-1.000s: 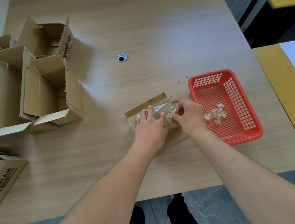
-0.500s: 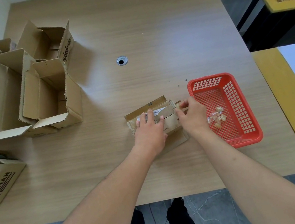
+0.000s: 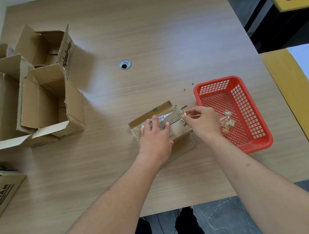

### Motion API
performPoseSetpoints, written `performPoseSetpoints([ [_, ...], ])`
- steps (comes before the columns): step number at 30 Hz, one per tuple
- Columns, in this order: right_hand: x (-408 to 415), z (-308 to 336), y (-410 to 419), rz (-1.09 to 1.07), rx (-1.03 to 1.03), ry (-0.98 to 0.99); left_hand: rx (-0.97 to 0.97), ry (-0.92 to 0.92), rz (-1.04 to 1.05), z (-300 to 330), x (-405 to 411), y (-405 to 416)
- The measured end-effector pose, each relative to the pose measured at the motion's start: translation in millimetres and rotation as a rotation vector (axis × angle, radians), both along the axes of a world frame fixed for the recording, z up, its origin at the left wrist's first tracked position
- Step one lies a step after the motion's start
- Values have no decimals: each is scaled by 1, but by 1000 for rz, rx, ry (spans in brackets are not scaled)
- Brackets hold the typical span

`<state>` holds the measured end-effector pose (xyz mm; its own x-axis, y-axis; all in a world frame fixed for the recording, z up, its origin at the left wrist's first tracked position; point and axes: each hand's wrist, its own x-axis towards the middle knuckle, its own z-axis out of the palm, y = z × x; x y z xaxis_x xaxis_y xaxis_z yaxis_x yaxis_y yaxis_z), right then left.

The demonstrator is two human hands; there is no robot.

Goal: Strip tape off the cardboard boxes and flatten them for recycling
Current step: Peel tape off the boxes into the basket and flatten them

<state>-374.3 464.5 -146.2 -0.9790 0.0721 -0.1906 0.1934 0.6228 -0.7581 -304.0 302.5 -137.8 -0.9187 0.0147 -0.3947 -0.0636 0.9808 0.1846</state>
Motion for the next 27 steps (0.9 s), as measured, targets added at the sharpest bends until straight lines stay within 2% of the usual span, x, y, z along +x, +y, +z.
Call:
performPoseSetpoints([
  [7, -6, -2, 3, -48, 15, -110, 29, 0, -11, 6, 3, -8],
  [11, -4, -15, -5, -65, -177, -288, 54, -14, 7, 9, 4, -30],
  [15, 7, -24, -15, -102, -216, -353, 17, -96, -14, 18, -5, -42],
  [17, 10, -23, -17, -59, -121, -265, -3, -105, -15, 21, -7, -41],
  [21, 5, -10, -10, 49, 133, 33, 4, -101, 17, 20, -5, -38],
  [24, -1, 6, 4, -12, 180, 167, 14, -95, 37, 18, -4, -38],
  [27, -4, 18, 23, -111, 180, 180, 40, -85, 45, 18, -2, -31],
])
